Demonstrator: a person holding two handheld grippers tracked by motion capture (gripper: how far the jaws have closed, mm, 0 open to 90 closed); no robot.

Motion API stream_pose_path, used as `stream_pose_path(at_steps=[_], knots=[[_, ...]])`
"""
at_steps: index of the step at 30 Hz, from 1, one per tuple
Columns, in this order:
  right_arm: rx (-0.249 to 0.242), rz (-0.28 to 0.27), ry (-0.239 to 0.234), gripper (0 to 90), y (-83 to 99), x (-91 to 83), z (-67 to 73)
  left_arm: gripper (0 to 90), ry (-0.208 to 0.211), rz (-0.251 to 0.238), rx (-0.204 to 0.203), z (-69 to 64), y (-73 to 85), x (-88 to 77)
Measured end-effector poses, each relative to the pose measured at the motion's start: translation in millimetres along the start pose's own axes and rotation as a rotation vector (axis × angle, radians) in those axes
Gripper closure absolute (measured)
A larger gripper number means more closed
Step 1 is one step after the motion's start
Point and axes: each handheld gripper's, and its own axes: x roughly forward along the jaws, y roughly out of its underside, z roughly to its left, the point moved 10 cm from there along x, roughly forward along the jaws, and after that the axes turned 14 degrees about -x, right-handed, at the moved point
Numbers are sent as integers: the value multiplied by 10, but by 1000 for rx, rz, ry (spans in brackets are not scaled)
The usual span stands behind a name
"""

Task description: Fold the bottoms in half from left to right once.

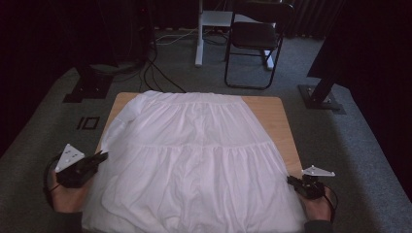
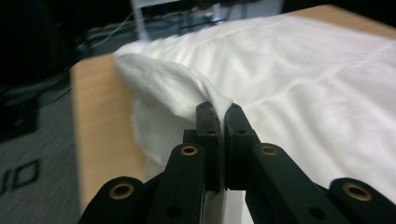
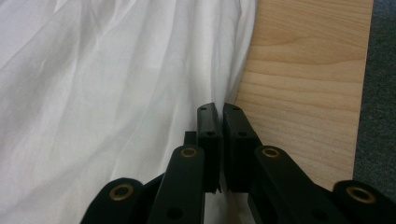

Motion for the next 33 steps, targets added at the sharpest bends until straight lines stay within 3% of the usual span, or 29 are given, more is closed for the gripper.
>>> stream_pose_path(at_steps=[6, 10, 11, 13, 16, 18, 21, 22, 23, 26, 27, 28, 29, 30, 32, 33], knots=[[1, -1, -1, 861, -3, 3, 2, 874, 138, 12, 90, -565, -216, 266], [4, -4, -2, 861, -3, 4, 2, 874, 241, 31, 165, -1044, -357, 539], [4, -4, -2, 861, -3, 4, 2, 873, 241, 31, 165, -1044, -357, 539], [7, -6, -5, 862, -3, 5, 1, 874, 330, 52, 222, -1479, -426, 763], [3, -5, 0, 862, -7, 8, 2, 874, 415, 69, 247, -1856, -455, 928], [2, -4, 3, 863, -9, 11, 2, 874, 505, 77, 261, -2195, -472, 1026], [1, -3, 6, 863, -13, 15, 3, 874, 681, 83, 278, -2795, -449, 1077], [0, -3, 7, 863, -13, 15, 2, 874, 681, 83, 278, -2795, -449, 1077], [0, -2, 7, 863, -13, 15, 2, 873, 753, 123, 313, -3131, -332, 1139], [1, -2, 7, 863, -13, 15, 2, 870, 751, 208, 354, -3347, -99, 1323], [1, -1, 8, 863, -13, 15, 3, 868, 751, 208, 354, -3347, -99, 1323], [2, 6, 13, 861, -17, 15, 8, 859, 728, 277, 378, -3412, 122, 1521], [2, 6, 13, 861, -17, 15, 8, 834, 728, 277, 378, -3412, 122, 1521], [-4, 19, 16, 814, -27, 18, 18, 746, 702, 300, 360, -3382, 234, 1645], [-7, 28, 28, 657, -44, 29, 31, 667, 665, 293, 345, -3281, 247, 1701], [-9, 38, 41, 605, -50, 35, 34, 644, 665, 293, 345, -3281, 247, 1701]])
